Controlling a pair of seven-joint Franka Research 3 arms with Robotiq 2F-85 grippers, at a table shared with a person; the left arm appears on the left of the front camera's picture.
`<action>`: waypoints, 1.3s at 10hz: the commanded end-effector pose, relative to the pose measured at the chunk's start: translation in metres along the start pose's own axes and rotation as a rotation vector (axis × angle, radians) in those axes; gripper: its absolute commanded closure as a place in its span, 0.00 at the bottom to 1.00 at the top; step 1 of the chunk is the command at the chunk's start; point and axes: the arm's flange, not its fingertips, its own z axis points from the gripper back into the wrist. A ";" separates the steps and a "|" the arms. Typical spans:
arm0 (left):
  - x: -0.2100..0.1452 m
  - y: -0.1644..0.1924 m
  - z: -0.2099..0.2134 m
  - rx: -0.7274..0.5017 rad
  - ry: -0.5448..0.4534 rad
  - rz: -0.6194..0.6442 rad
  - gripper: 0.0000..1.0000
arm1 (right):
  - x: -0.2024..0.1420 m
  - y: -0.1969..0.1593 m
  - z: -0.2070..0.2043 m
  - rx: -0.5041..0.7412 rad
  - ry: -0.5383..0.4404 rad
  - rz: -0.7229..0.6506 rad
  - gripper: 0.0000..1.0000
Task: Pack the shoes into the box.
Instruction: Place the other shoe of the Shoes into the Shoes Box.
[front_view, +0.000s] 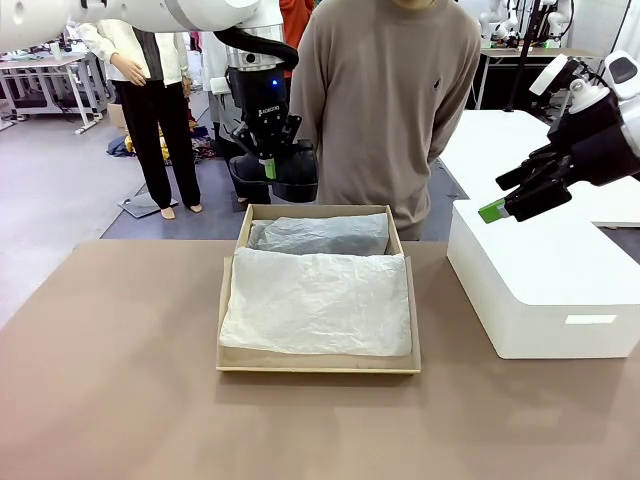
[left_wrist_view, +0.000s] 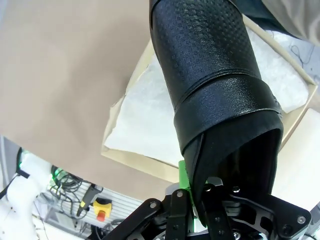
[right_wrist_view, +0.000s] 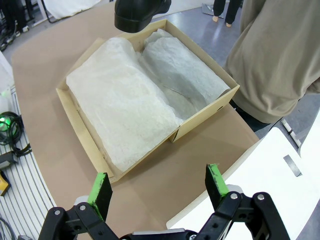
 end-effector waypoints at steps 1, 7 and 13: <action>0.000 0.000 0.000 0.000 0.000 0.000 1.00 | 0.000 -0.001 0.000 0.009 -0.013 -0.001 0.00; -0.072 -0.045 -0.002 -0.029 -0.077 0.523 1.00 | 0.000 -0.001 0.000 0.009 -0.013 -0.001 0.00; -0.100 -0.103 -0.040 -0.038 -0.054 0.646 1.00 | 0.000 -0.001 0.000 0.009 -0.013 -0.001 0.00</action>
